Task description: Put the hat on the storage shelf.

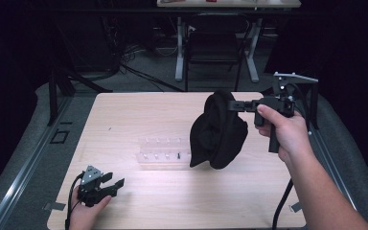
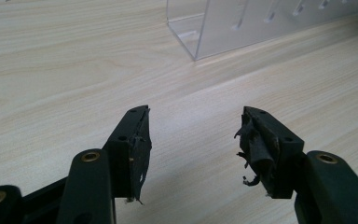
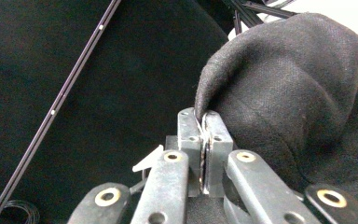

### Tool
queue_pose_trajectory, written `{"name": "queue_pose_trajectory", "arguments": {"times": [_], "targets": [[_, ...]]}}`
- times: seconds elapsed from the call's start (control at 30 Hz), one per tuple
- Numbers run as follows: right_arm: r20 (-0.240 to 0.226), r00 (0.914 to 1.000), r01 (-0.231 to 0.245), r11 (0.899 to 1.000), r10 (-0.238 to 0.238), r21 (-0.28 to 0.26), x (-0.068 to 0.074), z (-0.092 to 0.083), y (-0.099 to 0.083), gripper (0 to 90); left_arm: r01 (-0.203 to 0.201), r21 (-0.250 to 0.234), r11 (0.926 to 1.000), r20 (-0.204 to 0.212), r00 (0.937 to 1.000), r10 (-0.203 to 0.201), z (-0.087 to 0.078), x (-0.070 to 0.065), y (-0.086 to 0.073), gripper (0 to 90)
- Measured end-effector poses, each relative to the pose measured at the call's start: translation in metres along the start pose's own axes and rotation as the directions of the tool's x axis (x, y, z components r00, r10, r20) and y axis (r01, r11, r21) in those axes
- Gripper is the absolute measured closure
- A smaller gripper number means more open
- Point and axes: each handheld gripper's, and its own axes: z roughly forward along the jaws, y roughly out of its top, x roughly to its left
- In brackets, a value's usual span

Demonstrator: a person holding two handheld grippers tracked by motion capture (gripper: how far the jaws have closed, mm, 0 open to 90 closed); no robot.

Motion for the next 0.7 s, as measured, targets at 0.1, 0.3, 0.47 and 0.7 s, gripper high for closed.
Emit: {"name": "queue_pose_trajectory", "arguments": {"times": [0.1,0.3,0.47,0.7], "targets": [[0.006,1.0,-0.001,1.0,0.001,-0.004,0.0,0.006,0.003,88.6,-0.001,-0.001,1.0,0.0,1.0,0.001,0.0,0.0,0.0,43.3],[0.003,1.0,0.006,1.0,-0.006,-0.007,0.002,0.018,0.008,88.6,0.002,-0.003,1.0,0.003,1.0,-0.002,0.0,0.0,0.001,43.4],[0.007,0.9999,0.009,1.0,-0.009,-0.004,0.002,0.028,0.011,88.7,0.003,-0.003,1.0,0.005,1.0,-0.003,0.0,0.0,0.001,43.4],[0.017,0.9998,0.006,1.0,-0.006,0.002,0.0,0.043,0.014,88.6,-0.002,-0.003,1.0,0.008,1.0,0.002,0.001,0.0,0.001,43.6]]}}
